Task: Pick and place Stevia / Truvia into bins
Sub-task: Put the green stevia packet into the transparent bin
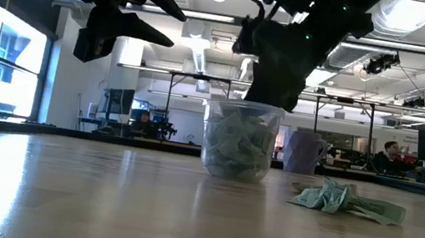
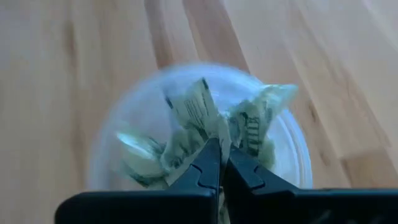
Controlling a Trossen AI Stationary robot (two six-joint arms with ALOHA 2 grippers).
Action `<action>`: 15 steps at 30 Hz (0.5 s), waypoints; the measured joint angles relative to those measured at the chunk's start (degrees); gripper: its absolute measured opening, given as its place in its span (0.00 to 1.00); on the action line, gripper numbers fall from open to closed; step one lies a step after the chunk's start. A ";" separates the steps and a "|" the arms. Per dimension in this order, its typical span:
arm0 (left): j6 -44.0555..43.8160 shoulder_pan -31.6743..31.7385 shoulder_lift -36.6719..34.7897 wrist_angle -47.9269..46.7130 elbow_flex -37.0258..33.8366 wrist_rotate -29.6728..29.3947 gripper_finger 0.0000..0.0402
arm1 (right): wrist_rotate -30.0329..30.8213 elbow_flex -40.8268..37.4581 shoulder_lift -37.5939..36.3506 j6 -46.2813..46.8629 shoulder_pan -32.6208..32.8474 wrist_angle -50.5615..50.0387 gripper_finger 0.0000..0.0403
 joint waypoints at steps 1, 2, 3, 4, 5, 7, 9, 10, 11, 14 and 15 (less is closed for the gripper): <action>-0.02 0.00 0.00 0.00 0.00 0.00 0.45 | 0.03 0.56 0.61 -0.15 0.00 -1.55 0.00; -0.02 0.00 0.00 -0.02 0.00 0.00 0.45 | 0.08 0.97 1.03 -0.43 -0.02 -2.71 0.00; -0.01 0.00 0.00 -0.02 0.00 0.00 0.45 | 0.05 1.04 1.11 -1.15 -0.01 -3.46 0.01; -0.02 0.00 0.00 -0.02 0.00 0.00 0.45 | -0.24 1.04 1.11 -1.74 0.00 -4.12 0.02; -0.02 0.00 0.00 -0.04 0.00 0.00 0.45 | -0.59 1.00 0.99 -2.18 0.00 -4.58 0.04; -0.02 0.00 0.00 -0.04 0.00 0.00 0.45 | -1.39 0.92 0.05 -2.79 0.00 -4.69 0.08; 0.12 0.00 0.00 -0.07 0.00 -0.06 0.45 | -1.66 0.89 -1.68 -3.46 0.00 -4.76 0.14; 0.38 0.00 0.00 -0.07 0.00 -0.19 0.45 | -1.64 0.93 -2.57 -3.97 0.00 -4.93 0.17; 0.44 0.00 0.00 -0.07 0.00 -0.52 0.45 | -1.51 0.93 -3.34 -4.25 0.02 -5.35 0.20; 0.46 0.00 0.00 -0.09 0.00 -1.47 0.45 | -1.63 0.91 -6.03 -5.41 0.02 -7.48 0.29; 0.48 0.00 0.00 -0.07 0.00 -1.51 0.45 | -1.70 0.91 -7.20 -6.27 0.02 -8.29 0.32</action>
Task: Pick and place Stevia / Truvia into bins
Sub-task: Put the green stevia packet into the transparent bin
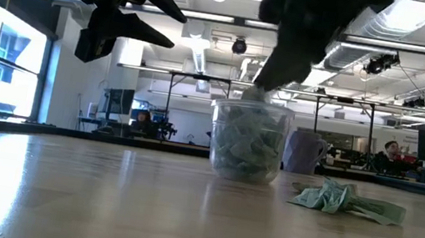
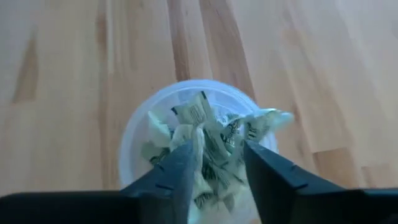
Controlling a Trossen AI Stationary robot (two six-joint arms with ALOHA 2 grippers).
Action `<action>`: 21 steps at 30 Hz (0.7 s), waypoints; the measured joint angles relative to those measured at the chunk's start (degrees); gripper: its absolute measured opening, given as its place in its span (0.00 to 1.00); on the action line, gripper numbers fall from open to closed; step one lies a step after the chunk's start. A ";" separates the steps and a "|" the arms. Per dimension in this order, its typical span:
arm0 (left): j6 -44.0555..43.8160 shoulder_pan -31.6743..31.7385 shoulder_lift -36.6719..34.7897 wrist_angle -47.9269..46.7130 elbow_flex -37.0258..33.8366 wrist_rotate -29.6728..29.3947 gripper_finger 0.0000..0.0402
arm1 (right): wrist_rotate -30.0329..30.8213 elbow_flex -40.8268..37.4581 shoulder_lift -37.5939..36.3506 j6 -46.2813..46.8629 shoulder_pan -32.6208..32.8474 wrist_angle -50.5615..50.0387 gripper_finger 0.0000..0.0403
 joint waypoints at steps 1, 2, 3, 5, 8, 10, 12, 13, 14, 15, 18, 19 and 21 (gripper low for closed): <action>0.00 0.00 0.00 -0.02 0.00 -0.09 0.45 | 0.02 0.02 -1.25 -0.79 0.02 -1.12 0.35; 0.01 0.00 0.00 -0.02 0.00 -0.09 0.45 | 0.04 0.06 -2.51 -1.58 0.15 -3.02 0.37; 0.02 0.00 0.00 -0.02 0.00 -0.09 0.45 | 0.43 0.04 -3.59 -2.68 0.36 -5.47 0.40; 0.05 0.00 0.00 -0.02 0.00 -0.09 0.45 | 2.01 -0.82 -5.18 -4.63 1.24 -10.52 0.44; 0.11 0.00 0.00 -0.02 0.00 -0.09 0.45 | 1.93 -4.68 -6.41 -5.17 3.63 -13.89 0.50; 0.11 0.00 0.00 -0.04 0.00 -0.09 0.45 | 0.63 -8.31 -6.40 -2.85 5.71 -12.34 0.52; 0.11 0.00 0.00 -0.05 0.00 -0.05 0.45 | 0.43 -11.89 -5.53 0.21 7.72 -8.63 0.54; 0.12 0.00 0.00 -0.15 0.00 0.03 0.45 | 0.38 -13.39 -5.17 1.82 8.69 -6.04 0.55; 0.11 0.00 0.00 -0.22 0.00 0.09 0.45 | 0.17 -14.47 -4.79 3.30 9.39 -3.45 0.56; 0.11 0.00 0.00 -0.22 0.02 0.11 0.45 | 0.06 -15.16 -4.52 4.62 10.03 -1.11 0.57; 0.11 0.00 0.00 -0.48 0.00 0.12 0.45 | -0.11 -16.55 -2.93 6.24 12.04 4.62 0.58; 0.11 0.00 0.00 -0.56 0.00 0.11 0.45 | 0.18 -17.05 -2.22 6.24 12.75 5.76 0.58; 0.11 0.00 0.00 -0.69 0.00 0.13 0.45 | 1.50 -17.51 -0.93 6.32 14.01 7.52 0.58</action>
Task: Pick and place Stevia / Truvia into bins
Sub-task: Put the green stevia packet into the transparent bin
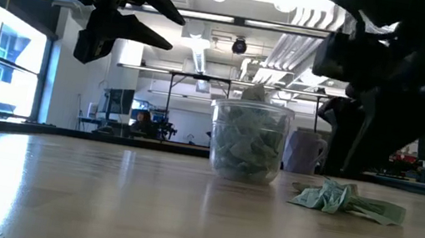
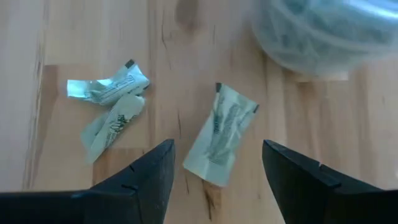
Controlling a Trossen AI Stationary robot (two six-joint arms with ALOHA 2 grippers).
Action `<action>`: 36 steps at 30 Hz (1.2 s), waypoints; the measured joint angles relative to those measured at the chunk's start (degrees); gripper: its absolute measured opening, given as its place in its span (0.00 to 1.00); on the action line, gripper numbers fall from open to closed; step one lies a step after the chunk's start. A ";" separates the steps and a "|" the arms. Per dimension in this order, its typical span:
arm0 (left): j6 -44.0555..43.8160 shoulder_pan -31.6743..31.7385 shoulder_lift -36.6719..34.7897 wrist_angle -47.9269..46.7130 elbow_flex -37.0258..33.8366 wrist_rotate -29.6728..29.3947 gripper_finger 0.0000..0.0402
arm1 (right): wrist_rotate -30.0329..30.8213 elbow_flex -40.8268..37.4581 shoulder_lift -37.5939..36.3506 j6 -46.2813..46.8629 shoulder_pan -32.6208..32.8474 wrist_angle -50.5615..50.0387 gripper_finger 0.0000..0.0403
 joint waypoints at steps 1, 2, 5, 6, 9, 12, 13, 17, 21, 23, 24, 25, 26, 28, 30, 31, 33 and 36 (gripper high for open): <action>0.00 0.00 0.00 -0.09 0.00 0.00 0.45 | 1.02 -0.09 0.72 0.15 0.48 0.64 0.58; 0.00 0.00 0.00 -0.09 0.00 0.00 0.45 | 2.43 -0.28 1.47 0.57 0.88 1.25 0.58; 0.00 0.00 0.00 -0.14 0.00 0.02 0.45 | 6.90 -0.47 4.07 2.52 1.51 1.90 0.57; 0.00 0.00 0.00 -0.20 0.00 0.02 0.45 | 7.45 -0.50 4.72 3.04 1.51 2.80 0.57; -0.02 0.00 0.00 -0.63 0.00 0.02 0.45 | 7.51 -0.34 6.57 3.48 1.33 5.82 0.55; -0.02 0.00 0.00 -0.62 0.00 0.02 0.45 | 7.80 -0.24 7.69 4.19 1.26 6.21 0.51; -0.02 0.00 0.00 -0.62 0.00 0.04 0.45 | 7.64 -0.22 7.76 4.67 1.07 6.05 0.48; -0.02 0.00 0.00 -0.62 0.00 0.05 0.45 | 6.06 -0.19 7.76 5.50 0.07 5.40 0.31; -0.03 0.00 0.00 -0.62 0.00 0.07 0.45 | 4.01 -0.17 7.80 4.93 -0.58 5.39 0.08; -0.04 0.00 0.00 -0.60 0.00 0.09 0.45 | 3.15 0.12 7.15 4.99 -0.59 4.13 0.02; -0.11 0.00 0.00 -0.60 0.00 0.09 0.45 | 2.98 0.54 6.63 5.45 -0.57 2.32 0.03; -0.24 0.00 0.00 -0.61 0.00 0.11 0.45 | 2.83 1.01 5.73 6.11 -0.57 -0.16 0.04; -0.39 0.00 0.00 -0.60 0.00 0.11 0.45 | 2.62 1.60 4.62 6.32 -0.56 -3.09 0.05; -0.42 0.00 0.00 -0.59 0.00 0.13 0.45 | 3.37 2.81 1.24 6.05 -0.57 -8.78 0.03; -0.42 0.00 0.00 -0.58 0.00 0.13 0.45 | 5.79 4.32 -3.23 4.94 -0.59 -12.01 0.01; -0.44 0.00 0.00 -0.60 0.00 0.14 0.45 | 7.22 4.74 -5.78 4.52 -0.57 -14.08 0.01; -0.42 0.00 0.00 -0.59 0.00 0.13 0.45 | 10.76 5.48 -10.16 4.12 -1.75 -17.19 0.01; -0.42 -0.02 0.00 -0.58 0.00 0.13 0.45 | 14.17 6.81 -14.92 2.59 -6.19 -15.19 0.00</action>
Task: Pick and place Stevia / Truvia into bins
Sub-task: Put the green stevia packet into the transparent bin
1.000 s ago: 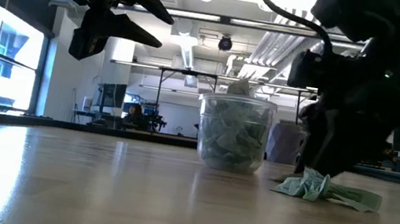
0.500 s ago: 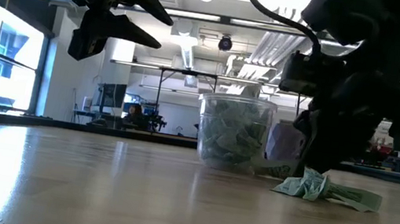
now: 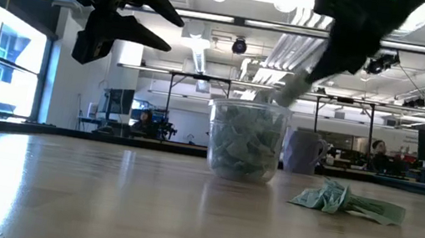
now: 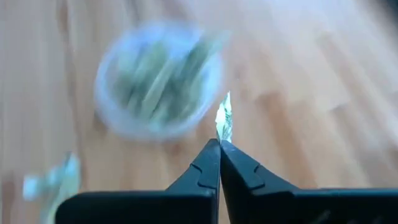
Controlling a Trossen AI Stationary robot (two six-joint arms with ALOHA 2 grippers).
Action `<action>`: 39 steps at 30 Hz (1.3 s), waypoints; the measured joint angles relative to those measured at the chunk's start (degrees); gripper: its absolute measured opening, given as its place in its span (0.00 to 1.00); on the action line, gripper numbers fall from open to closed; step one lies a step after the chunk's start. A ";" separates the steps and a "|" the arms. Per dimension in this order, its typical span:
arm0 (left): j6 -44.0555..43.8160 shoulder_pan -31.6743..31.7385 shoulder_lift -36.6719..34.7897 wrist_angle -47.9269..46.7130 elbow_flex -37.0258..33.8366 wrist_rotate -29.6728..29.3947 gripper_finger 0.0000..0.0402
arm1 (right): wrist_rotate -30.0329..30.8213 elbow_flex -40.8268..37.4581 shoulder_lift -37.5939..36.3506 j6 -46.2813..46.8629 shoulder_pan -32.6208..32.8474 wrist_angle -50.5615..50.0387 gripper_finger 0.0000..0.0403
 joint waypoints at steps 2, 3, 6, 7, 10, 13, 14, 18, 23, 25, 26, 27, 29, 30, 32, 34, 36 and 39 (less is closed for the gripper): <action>-0.01 0.01 0.00 -0.02 0.00 0.00 0.45 | -0.82 1.09 -0.75 -0.26 -3.35 1.90 0.01; -0.01 0.02 0.00 0.01 0.00 0.00 0.45 | -2.70 1.48 -0.50 -0.55 -4.77 2.82 0.01; -0.02 -0.01 0.00 -0.02 0.00 0.00 0.45 | -7.12 2.66 2.74 -3.11 -7.44 7.06 0.00; -0.02 -0.01 0.00 0.01 0.00 0.00 0.45 | -8.05 3.37 4.43 -3.80 -7.76 8.65 0.00; -0.04 0.02 0.00 0.02 0.00 0.00 0.45 | -13.01 6.70 10.22 -5.42 -7.83 10.04 0.00; -0.08 0.00 0.00 0.03 0.00 0.00 0.45 | -16.62 9.67 15.91 -6.88 -6.49 6.77 0.00; -0.18 0.01 0.00 0.05 0.00 0.00 0.45 | -17.26 10.44 17.38 -7.39 -6.03 5.35 0.00; -0.22 0.02 0.00 0.03 0.00 0.00 0.45 | -19.04 12.00 20.82 -8.77 -5.09 1.77 0.00; -0.22 0.02 0.00 0.01 0.00 0.00 0.45 | -17.08 12.19 19.22 -8.36 -5.21 2.84 0.01; -0.22 0.02 0.00 -0.02 0.00 0.00 0.45 | -15.04 12.24 17.57 -8.65 -5.27 2.82 0.02; -0.22 -0.01 0.00 0.01 0.00 0.00 0.45 | -14.49 12.24 16.74 -9.11 -5.27 2.75 0.02; -0.22 0.01 0.00 0.01 0.00 0.00 0.45 | -14.08 12.24 16.11 -9.62 -5.27 2.56 0.03; -0.15 0.00 0.00 0.01 0.00 -0.01 0.45 | -14.17 12.24 15.01 -10.19 -5.27 2.00 0.06; 0.10 0.01 0.00 0.00 0.00 -0.02 0.45 | -14.47 12.24 14.74 -10.27 -5.25 1.71 0.08; 0.25 0.02 0.00 -0.03 0.00 -0.02 0.45 | -14.97 12.26 14.44 -10.30 -5.21 0.63 0.13; 0.26 0.01 0.00 -0.01 0.00 -0.02 0.45 | -15.17 12.26 14.41 -10.28 -4.94 -1.22 0.18; 0.26 0.01 0.00 -0.02 0.00 -0.02 0.45 | -15.20 12.26 14.41 -9.95 -4.67 -3.18 0.23; 0.28 0.00 0.00 0.01 0.00 -0.02 0.45 | -15.14 12.26 13.79 -10.55 -3.37 -6.43 0.31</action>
